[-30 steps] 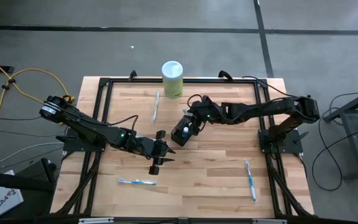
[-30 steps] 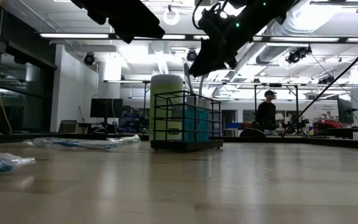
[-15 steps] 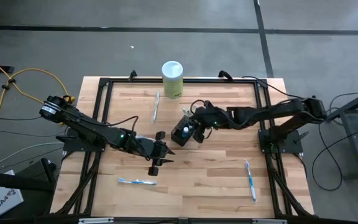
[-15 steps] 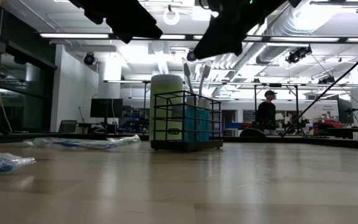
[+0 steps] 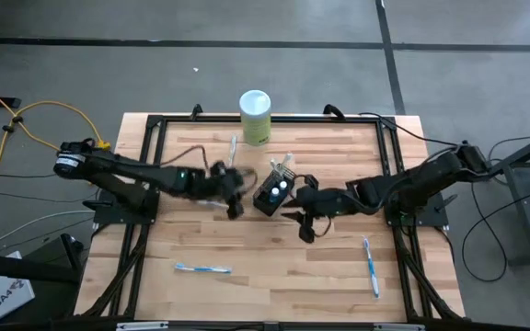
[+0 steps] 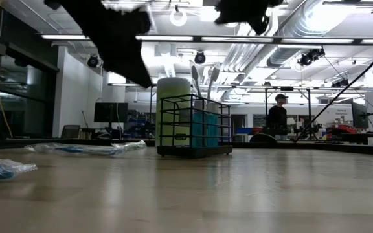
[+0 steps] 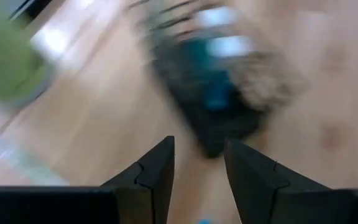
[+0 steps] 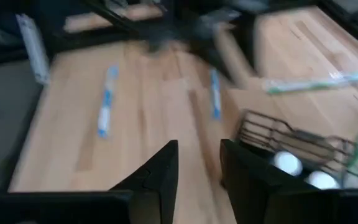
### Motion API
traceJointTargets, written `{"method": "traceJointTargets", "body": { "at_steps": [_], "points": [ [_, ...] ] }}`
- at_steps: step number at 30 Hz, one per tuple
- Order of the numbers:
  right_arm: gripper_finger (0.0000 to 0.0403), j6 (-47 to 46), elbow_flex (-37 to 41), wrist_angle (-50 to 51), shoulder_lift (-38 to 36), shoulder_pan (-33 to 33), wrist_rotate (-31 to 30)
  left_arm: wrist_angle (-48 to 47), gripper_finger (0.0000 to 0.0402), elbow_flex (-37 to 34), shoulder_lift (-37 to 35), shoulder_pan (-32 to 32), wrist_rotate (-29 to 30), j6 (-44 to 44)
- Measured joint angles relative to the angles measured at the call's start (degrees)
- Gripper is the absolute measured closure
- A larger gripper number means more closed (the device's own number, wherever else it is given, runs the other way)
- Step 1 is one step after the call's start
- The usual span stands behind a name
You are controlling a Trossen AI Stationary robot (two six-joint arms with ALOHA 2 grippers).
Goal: Pick & Place toothbrushing station
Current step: Put the green toothbrush into the section of the right black wire organizer
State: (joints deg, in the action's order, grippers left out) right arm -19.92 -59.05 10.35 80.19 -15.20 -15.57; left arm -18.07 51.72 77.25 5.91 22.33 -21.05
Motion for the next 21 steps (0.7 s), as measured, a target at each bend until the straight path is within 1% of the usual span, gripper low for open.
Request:
{"method": "traceJointTargets", "body": {
  "at_steps": [5,10,16,21],
  "points": [
    [0.0294,0.59,-0.02,0.05,0.05,-3.19,-2.12,-9.13,0.0268,-0.02,-0.15,-8.95,1.94,-10.76],
    [0.0294,3.35,-0.02,0.01,0.05,-4.83,-2.39,-11.64,0.0268,-0.02,-0.13,-14.54,1.91,-20.07],
    [0.0294,5.16,-0.02,-0.16,0.05,-6.21,-2.45,-11.07,0.0268,0.0,2.01,-17.35,-0.69,-24.29],
    [0.0294,5.18,-0.02,0.18,0.05,-6.34,-2.29,-11.47,0.0268,-0.02,7.03,-19.96,-2.32,-25.53]
  ]
}}
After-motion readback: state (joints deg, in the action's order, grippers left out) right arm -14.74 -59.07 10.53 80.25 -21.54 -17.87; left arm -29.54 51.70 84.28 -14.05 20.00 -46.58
